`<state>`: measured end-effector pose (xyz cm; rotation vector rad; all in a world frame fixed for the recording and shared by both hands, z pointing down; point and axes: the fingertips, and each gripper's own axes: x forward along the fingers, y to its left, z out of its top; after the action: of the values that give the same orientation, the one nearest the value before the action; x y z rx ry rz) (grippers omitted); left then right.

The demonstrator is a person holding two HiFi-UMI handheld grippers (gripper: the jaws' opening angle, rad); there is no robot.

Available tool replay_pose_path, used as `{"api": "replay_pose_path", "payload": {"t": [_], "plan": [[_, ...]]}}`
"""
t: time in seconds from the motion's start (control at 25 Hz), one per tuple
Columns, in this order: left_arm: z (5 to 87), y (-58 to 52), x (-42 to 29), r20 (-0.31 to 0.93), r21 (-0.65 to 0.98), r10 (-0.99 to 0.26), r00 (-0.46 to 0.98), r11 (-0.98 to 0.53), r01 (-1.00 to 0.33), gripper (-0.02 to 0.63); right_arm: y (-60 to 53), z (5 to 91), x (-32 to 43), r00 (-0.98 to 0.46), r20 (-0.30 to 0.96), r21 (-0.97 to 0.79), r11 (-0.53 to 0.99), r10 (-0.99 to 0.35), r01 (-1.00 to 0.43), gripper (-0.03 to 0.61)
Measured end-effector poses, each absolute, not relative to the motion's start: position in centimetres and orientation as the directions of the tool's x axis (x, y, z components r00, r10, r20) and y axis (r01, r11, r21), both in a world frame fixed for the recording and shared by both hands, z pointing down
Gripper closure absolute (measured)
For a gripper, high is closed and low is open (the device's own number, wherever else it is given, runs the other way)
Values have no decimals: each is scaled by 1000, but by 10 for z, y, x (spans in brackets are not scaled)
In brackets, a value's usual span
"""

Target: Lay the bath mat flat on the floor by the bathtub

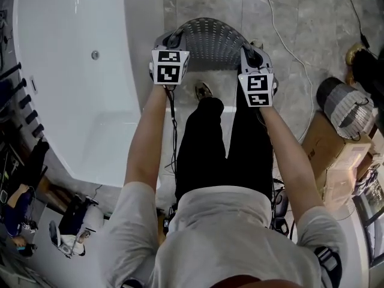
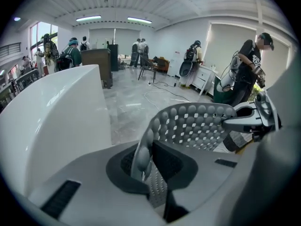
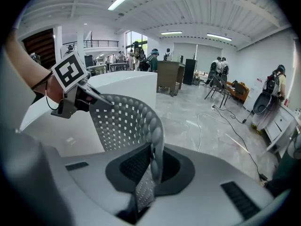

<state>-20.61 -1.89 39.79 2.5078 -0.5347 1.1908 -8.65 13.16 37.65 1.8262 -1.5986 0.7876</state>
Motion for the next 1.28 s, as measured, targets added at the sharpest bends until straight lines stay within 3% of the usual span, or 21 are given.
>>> {"api": "replay_pose_path", "payload": {"t": [0.64, 1.28], "plan": [[451, -72, -170, 854, 38, -328, 404, -736, -676, 583, 63, 434, -42, -159, 796, -111, 118, -584, -987, 552], [495, -101, -105, 907, -32, -304, 290, -738, -674, 583, 22, 495, 29, -268, 834, -203, 183, -483, -962, 554]]}}
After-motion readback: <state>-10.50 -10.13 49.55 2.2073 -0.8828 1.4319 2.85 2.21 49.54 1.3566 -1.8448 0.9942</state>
